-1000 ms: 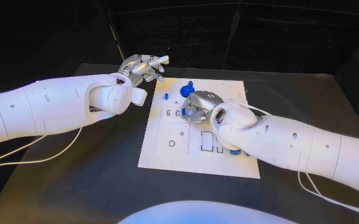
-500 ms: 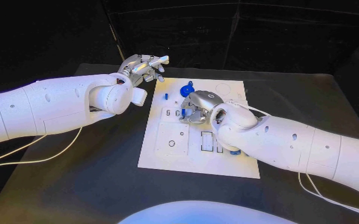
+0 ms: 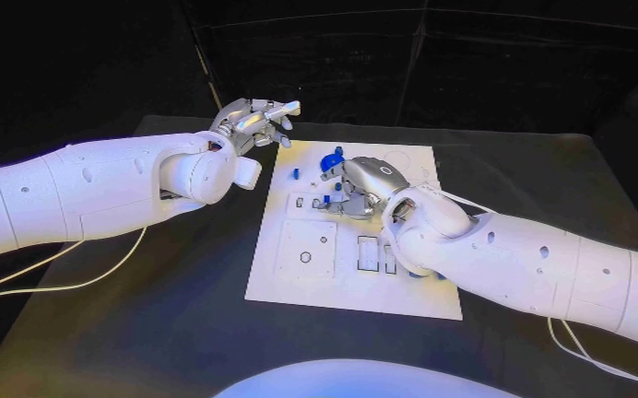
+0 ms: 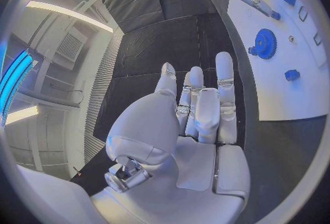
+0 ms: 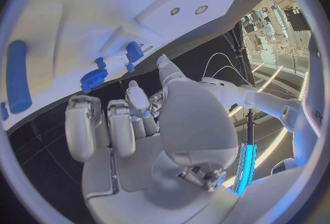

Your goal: Assemble the parts on the task board

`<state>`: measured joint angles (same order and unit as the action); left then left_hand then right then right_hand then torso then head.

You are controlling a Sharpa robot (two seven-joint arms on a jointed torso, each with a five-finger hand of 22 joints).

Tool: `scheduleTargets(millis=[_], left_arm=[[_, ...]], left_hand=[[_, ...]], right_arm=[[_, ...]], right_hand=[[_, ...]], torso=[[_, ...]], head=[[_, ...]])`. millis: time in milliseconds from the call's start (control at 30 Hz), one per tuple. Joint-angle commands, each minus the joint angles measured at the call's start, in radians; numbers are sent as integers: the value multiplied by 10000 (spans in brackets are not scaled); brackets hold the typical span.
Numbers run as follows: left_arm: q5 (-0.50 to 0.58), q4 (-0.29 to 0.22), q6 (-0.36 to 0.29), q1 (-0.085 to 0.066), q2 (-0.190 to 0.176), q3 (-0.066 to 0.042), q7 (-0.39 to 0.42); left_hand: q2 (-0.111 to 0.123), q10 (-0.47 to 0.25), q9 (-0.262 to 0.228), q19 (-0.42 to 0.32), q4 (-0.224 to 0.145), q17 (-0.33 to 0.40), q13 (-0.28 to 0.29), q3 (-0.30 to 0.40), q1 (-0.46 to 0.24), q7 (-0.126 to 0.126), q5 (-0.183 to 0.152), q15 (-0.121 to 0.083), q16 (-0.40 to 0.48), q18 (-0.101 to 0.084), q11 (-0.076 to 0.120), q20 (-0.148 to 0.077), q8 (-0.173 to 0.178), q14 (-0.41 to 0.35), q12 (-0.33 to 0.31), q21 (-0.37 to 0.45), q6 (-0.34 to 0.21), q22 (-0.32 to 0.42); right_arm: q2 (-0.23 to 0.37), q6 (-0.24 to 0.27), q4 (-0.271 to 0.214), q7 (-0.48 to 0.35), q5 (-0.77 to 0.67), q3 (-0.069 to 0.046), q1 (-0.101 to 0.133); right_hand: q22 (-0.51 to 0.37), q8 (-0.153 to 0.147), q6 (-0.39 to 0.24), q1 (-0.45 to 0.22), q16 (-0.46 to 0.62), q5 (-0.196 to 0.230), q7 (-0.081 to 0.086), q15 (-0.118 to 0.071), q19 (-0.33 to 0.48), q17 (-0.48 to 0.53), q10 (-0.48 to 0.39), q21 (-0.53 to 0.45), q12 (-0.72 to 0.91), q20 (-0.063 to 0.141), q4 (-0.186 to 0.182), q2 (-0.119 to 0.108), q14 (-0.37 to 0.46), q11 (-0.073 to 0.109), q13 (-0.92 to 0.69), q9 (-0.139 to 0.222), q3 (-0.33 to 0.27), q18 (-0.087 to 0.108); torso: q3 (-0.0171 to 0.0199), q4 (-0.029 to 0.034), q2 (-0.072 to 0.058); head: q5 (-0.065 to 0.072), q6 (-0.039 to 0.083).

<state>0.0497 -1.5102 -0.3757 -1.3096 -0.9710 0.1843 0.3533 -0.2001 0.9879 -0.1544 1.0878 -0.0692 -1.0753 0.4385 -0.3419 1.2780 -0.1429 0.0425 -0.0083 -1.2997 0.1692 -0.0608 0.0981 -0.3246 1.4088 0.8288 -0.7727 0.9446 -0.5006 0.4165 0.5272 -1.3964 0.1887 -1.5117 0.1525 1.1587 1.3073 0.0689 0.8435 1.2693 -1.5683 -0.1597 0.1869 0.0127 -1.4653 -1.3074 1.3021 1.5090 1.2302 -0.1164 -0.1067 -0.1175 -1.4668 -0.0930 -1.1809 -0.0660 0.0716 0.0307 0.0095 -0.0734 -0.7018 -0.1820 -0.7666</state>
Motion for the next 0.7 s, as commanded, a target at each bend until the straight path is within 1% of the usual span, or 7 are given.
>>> scheduleTargets(millis=[33,133,200,267,400,533,700], left_arm=[[-18,45,187,-17,12,-10,150],[-207,78,360,-17,18,-10,-181],[-567,70,571,-18,7,-11,-786],[-1319,70,881,-20,0,-11,-1656],[-2889,-8,1434,-76,-63,-14,-3022],[-4982,5,2268,-333,-34,-16,-4503],[-6727,238,3714,-739,342,-17,-6689]], left_hand=[[13,124,20,179,-88,-635,-19,11,134,18,48,-26,-425,134,-3,-11,58,305,8,-146,-121,-52],[-30,557,38,372,-186,-1440,125,85,302,42,49,-77,-938,145,51,-54,97,627,377,-314,-185,-136],[-117,1010,68,511,-237,-1966,509,196,392,34,50,-105,-1264,136,70,-92,170,826,1004,-464,-329,-217],[-171,2175,-8,821,-208,-2634,2964,286,326,103,53,-154,-1646,97,152,-152,1,1057,2847,-901,-120,-650],[-168,2869,-158,1310,-75,-3250,4873,379,46,260,46,-265,-1970,-66,264,-244,-291,1245,4193,-1743,107,-1658],[-253,3013,-265,1496,473,-3504,5362,226,-749,340,51,-308,-2095,-141,307,-289,-478,1311,4551,-2121,209,-2118],[-285,3046,-437,1601,1282,-3728,5671,-239,-1749,463,42,-398,-2204,-190,409,-369,-739,1360,4781,-2432,265,-2493]], right_arm=[[278,818,-361,-1189,338,-16,33],[656,748,-751,-1692,616,-35,128],[1044,468,-1091,-2162,1009,-45,268],[1610,-21,-1522,-2636,1706,-49,469],[2555,-723,-2175,-3106,3086,-49,792],[3379,-1217,-2602,-3327,4323,-56,1043],[3956,-1557,-2628,-3421,5458,-57,1274]], right_hand=[[1167,-20,-4,172,-25,32,8,78,-326,-2634,-11,-51,-8,-83,-110,9,-1040,-54,-17,-18,-191,13],[1168,4,34,215,-25,25,2,80,-326,-2634,-10,-51,0,-89,-188,49,-1040,-51,-22,-31,-272,14],[1169,20,71,276,-25,16,-7,76,-326,-2634,-18,-51,-3,-90,-229,140,-1040,-46,-16,-40,-297,14],[1000,78,213,501,-25,-104,-45,50,-237,-2634,-150,-132,-146,-74,-199,348,-1040,-9,135,-64,-280,51],[286,64,205,612,229,-102,-40,45,145,-2325,-741,-494,-757,-63,-209,450,-936,-14,790,-54,-440,202],[-20,179,329,788,452,-358,-80,21,313,-2061,-922,-673,-877,-45,-164,568,-842,17,961,-84,-590,266],[17,361,555,999,357,-439,-160,-46,275,-2171,-554,-667,-459,13,-62,713,-888,94,574,-125,-658,257]], torso=[[-10,-14,28],[-21,-7,47],[-31,5,71],[-50,4,151],[-47,-39,231],[-36,-124,341],[11,-212,473]], head=[[-4,12],[0,15],[-1,5],[-3,-39],[-20,5],[-22,4],[-53,-4]])
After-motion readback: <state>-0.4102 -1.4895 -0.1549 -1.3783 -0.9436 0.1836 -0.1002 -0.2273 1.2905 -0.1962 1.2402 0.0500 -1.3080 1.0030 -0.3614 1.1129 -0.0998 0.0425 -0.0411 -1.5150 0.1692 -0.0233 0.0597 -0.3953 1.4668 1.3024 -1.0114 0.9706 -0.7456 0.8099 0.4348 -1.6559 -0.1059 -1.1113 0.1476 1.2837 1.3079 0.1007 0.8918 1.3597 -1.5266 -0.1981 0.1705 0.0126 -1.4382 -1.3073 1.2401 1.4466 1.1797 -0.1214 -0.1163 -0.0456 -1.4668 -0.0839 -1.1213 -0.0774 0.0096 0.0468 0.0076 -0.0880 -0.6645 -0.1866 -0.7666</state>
